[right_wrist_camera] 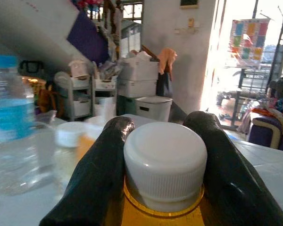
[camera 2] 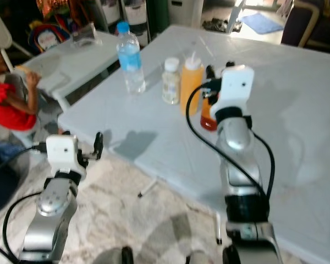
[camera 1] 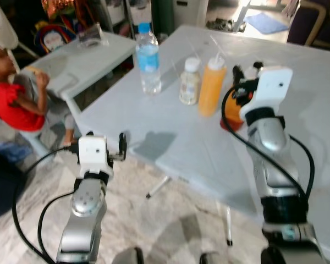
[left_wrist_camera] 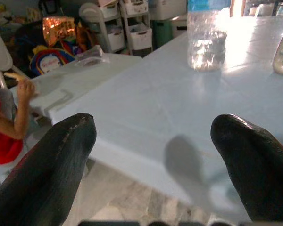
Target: Restocking fridge
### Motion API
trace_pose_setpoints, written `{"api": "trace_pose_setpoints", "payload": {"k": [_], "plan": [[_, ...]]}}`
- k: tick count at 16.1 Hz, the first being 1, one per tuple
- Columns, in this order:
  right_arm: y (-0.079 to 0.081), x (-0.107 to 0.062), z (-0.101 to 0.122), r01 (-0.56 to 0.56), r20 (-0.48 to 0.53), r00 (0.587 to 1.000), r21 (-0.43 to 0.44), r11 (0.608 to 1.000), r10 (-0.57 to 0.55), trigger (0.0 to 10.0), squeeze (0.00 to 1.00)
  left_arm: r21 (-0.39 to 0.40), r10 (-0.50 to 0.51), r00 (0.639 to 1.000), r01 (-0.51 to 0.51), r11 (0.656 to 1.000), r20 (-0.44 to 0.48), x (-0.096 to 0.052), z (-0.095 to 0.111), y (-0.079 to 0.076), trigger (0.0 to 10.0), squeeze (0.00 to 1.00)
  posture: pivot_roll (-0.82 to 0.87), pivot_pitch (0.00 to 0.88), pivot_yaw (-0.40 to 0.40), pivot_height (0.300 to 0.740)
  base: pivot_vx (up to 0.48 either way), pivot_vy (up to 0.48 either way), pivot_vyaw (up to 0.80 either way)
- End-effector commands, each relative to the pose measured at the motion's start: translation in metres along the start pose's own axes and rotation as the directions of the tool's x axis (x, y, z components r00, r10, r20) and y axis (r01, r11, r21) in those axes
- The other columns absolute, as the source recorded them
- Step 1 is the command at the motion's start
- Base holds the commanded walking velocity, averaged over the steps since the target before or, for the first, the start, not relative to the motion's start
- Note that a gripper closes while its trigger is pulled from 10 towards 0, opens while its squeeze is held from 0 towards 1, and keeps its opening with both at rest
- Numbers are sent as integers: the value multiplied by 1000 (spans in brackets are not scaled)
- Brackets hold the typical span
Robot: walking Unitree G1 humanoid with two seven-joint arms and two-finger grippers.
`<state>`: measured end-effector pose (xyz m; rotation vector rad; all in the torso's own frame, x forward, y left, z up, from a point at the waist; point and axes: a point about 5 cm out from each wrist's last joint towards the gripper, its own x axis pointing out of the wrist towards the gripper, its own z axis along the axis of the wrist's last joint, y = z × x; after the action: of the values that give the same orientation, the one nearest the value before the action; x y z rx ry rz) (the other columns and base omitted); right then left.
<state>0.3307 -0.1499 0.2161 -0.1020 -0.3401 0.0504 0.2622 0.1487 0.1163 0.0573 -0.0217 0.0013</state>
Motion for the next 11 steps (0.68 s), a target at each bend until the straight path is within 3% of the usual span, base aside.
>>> {"api": "trace_pose_setpoints", "payload": {"k": [1, 6, 9, 11], "plan": [[15, -11, -28, -58, -137, 989, -3, 998, 57, 10000, 0, 13, 24, 999, -24, 1000, -24, 0, -4, 6, 10000, 0, 0, 69, 69, 740, -304, 0, 0], [23, -29, -57, -74, -244, 966, 66, 995, 88, 10000, 0, -4, 27, 999, -27, 1000, -44, 4, -9, 4, 10000, 0, 3, 52, 61, 740, -317, 0, 0], [32, -35, -60, -99, -235, 965, 101, 990, 120, 10000, 0, -13, 47, 999, -48, 999, -27, 4, -7, 4, 10000, 0, 3, 31, 80, 740, -324, 0, 0], [27, -35, -64, -56, -259, 963, 83, 995, 75, 10000, 0, -17, 76, 997, -77, 997, -28, 3, -10, 8, 10000, 0, -9, 25, 77, 740, -324, 0, 0]]}}
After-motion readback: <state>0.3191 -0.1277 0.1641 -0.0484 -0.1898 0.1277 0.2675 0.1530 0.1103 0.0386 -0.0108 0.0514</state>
